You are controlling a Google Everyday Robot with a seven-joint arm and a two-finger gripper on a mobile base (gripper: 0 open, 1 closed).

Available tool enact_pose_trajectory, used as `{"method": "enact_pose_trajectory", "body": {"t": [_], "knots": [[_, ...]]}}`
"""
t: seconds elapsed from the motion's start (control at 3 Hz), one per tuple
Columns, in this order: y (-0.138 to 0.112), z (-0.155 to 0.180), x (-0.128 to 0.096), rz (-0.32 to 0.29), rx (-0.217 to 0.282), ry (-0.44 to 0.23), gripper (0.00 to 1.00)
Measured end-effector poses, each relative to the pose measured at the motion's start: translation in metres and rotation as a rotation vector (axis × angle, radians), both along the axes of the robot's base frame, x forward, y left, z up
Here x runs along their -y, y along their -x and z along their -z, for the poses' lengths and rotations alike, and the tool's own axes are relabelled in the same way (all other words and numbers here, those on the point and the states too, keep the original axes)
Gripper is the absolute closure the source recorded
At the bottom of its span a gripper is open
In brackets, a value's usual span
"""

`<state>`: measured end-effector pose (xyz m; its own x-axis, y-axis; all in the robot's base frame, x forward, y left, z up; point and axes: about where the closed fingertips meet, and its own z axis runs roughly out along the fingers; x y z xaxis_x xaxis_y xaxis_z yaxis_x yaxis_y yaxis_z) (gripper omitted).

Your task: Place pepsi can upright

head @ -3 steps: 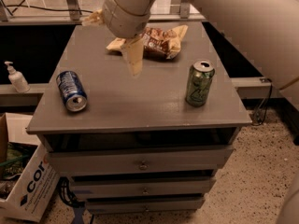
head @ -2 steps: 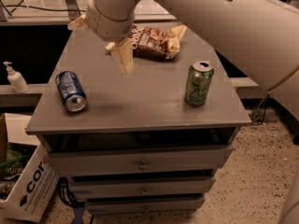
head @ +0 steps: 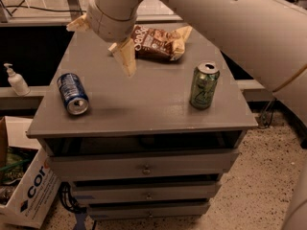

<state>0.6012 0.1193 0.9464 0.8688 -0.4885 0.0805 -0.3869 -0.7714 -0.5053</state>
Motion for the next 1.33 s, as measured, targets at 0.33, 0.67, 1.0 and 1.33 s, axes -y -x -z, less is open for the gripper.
{"method": "enact_pose_trajectory", "body": {"t": [0.33, 0.67, 1.0, 1.33], "knots": [[0.005, 0.013, -0.023, -0.121, -0.005, 0.031, 0.0], [0.01, 0.036, -0.048, -0.262, -0.015, 0.077, 0.0], [0.02, 0.055, -0.066, -0.387, -0.002, 0.135, 0.0], [0.027, 0.071, -0.08, -0.501, 0.024, 0.205, 0.0]]}}
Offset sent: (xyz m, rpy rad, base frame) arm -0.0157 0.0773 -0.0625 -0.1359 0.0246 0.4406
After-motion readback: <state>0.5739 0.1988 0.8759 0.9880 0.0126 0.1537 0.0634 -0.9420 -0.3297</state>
